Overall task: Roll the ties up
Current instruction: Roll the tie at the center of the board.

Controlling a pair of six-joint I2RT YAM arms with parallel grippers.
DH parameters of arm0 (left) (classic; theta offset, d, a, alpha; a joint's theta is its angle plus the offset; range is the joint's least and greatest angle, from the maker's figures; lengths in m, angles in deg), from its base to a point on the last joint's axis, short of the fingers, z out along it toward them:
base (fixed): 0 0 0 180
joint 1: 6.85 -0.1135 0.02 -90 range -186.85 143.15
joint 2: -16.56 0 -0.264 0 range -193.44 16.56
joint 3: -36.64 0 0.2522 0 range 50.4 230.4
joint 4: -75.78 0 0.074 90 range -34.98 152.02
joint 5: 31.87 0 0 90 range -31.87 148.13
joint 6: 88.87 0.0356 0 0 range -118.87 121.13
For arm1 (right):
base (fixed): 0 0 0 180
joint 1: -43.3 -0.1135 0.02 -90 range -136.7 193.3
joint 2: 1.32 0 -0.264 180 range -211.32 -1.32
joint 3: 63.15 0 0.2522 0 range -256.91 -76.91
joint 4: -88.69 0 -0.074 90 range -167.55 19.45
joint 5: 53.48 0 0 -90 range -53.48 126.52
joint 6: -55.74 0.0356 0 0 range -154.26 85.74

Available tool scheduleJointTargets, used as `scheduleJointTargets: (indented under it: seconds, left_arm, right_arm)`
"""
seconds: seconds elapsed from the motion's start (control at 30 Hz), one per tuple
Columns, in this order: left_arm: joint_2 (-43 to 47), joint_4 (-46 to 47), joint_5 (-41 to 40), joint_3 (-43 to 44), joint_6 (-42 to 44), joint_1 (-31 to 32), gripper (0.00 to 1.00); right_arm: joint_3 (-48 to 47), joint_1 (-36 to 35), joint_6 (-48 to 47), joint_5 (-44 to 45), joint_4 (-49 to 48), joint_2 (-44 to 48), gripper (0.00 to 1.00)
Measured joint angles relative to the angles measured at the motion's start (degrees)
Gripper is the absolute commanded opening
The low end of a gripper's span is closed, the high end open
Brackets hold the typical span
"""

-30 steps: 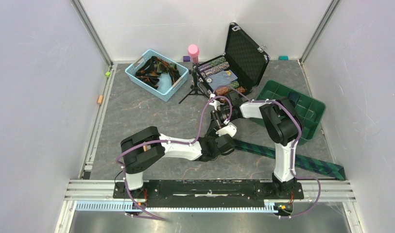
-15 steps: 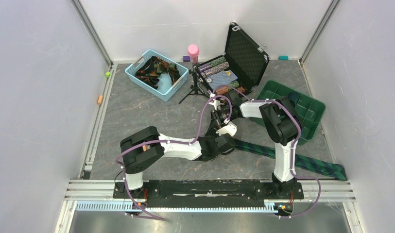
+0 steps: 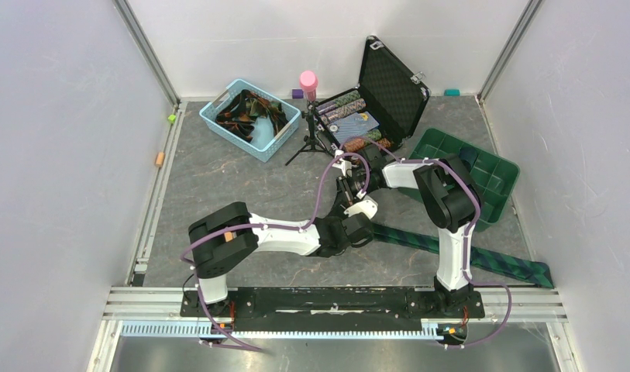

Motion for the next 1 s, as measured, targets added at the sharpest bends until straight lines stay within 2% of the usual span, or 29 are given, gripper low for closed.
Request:
scheduleJointTargets:
  seconds: [0.13, 0.33, 0.53, 0.63, 0.8, 1.0]
  left_arm:
    - [0.3, -0.9, 0.5, 0.0, 0.0, 0.0, 0.49]
    - [0.3, -1.8, 0.3, 0.0, 0.0, 0.0, 0.41]
    - [0.3, -1.9, -0.1, 0.0, 0.0, 0.0, 0.40]
    - [0.3, -1.9, -0.1, -0.1, 0.3, 0.1, 0.40]
    - [0.3, -1.9, 0.1, -0.2, 1.1, 0.1, 0.43]
    - [0.3, -1.9, 0.3, -0.2, 1.5, 0.1, 0.45]
  right_arm:
    - [0.0, 0.0, 0.6, 0.0, -0.1, 0.0, 0.02]
    - [0.1, 0.0, 1.9, 0.5, -1.2, 0.0, 0.03]
    - [1.0, 0.0, 4.7, 2.5, -4.5, 0.5, 0.24]
    - [2.1, 0.5, 6.6, 4.5, -6.6, 2.9, 0.28]
    - [3.7, 2.7, 9.4, 5.3, -10.4, 9.4, 0.30]
    - [4.6, 3.3, 9.3, 1.4, -11.7, 11.0, 0.22]
